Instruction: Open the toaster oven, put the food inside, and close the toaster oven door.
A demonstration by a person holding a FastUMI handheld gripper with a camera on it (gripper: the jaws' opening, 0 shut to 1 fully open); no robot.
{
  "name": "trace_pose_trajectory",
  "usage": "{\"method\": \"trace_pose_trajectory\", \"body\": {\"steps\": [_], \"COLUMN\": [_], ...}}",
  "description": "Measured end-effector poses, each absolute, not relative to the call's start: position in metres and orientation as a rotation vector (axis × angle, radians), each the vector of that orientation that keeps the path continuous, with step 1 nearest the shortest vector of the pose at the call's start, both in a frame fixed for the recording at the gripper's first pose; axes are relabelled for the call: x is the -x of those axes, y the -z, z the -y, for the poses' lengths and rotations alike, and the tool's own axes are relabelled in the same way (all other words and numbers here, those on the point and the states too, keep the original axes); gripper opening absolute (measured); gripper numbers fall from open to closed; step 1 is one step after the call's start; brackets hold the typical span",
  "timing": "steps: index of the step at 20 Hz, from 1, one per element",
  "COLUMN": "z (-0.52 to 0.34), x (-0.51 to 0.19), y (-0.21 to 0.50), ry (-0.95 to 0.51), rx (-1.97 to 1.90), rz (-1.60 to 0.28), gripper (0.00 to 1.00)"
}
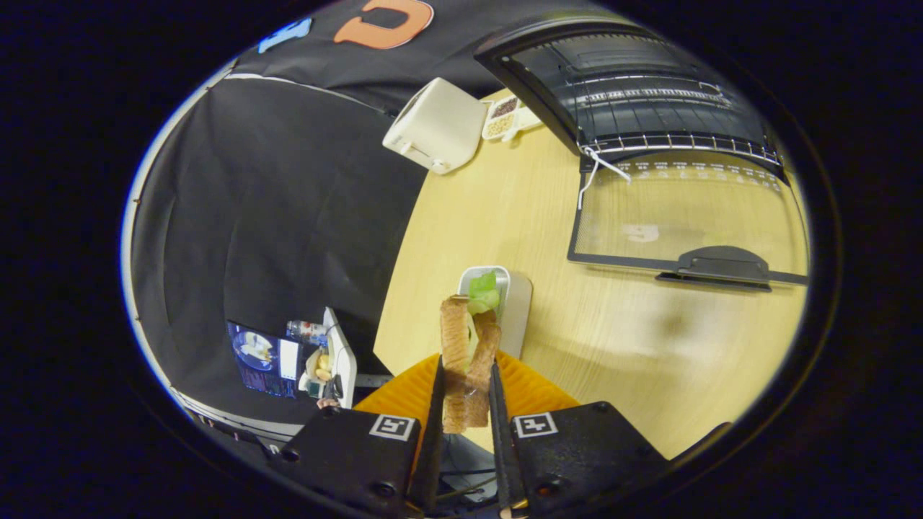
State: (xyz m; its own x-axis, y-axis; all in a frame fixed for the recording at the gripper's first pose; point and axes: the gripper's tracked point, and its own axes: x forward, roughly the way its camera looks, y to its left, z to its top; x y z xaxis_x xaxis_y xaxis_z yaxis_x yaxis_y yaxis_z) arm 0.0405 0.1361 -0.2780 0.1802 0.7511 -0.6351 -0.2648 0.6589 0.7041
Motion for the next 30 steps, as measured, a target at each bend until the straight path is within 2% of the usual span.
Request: {"method": "trace_pose_trajectory", "body": {"steps": [4, 10, 21, 30], "z": [-0.125, -0.083, 0.015, 0.036], "x": [-0.038, -0.067, -0.177, -0.284], "y": [0.246, 0.212, 0.222, 0.255], "ry": [-0.791, -0.763, -0.512, -0.340], "rx": [-0.603, -0.738, -1.102, -1.233], "rz": [-1.122, -0.924, -0.642, -0.491], "gripper": [0.37, 0.36, 0.36, 0.36]}}
